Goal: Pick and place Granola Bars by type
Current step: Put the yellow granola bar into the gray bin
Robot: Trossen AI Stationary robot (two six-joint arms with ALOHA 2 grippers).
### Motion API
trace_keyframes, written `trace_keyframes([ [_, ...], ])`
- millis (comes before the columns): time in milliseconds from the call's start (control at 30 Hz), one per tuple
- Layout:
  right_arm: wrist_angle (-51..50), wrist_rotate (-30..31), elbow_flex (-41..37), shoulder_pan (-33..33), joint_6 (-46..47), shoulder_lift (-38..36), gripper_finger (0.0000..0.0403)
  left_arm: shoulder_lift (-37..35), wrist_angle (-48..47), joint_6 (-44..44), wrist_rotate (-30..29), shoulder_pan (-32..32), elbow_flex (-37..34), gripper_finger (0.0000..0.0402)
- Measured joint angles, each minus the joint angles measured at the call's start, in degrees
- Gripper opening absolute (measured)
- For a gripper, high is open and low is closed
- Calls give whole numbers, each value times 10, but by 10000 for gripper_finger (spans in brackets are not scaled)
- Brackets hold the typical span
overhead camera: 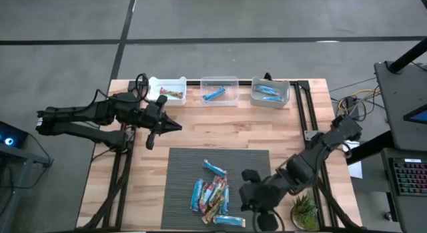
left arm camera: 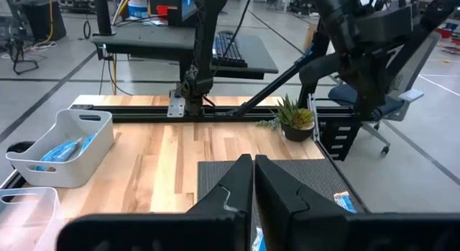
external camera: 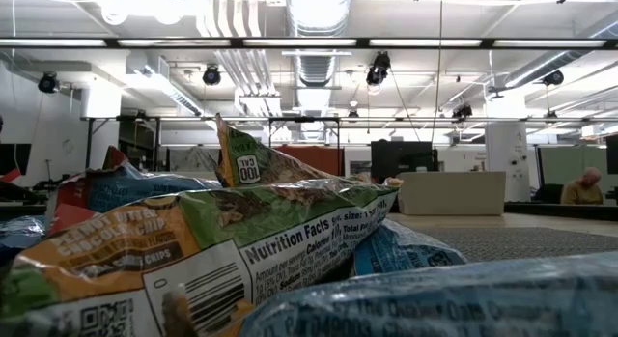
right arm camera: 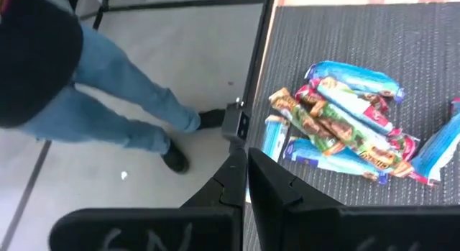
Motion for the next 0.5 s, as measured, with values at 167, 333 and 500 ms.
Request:
trace_keyframes([
  [167, -1, 0, -8, 6, -2, 1, 8, 0, 0, 1, 0, 0, 0, 0],
  [333, 2, 0, -10, 10, -10, 12, 8, 0, 0, 11, -1, 0, 0, 0],
  [500, 7, -3, -9, 17, -16, 43, 8, 0, 0, 12, -1, 0, 0, 0],
])
